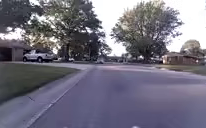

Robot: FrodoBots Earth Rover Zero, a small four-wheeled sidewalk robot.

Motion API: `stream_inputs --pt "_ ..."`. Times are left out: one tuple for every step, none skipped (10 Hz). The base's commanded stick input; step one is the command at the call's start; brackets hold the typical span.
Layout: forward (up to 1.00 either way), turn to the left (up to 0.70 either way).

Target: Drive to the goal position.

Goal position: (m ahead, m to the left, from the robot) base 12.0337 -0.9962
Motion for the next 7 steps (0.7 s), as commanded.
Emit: stream_inputs --pt "1.0 0.0" --pt "1.0 0.0" --pt "1.0 0.0" --pt "1.0 0.0" --pt "1.0 0.0" --pt "1.0 0.0" --pt "1.0 0.0"
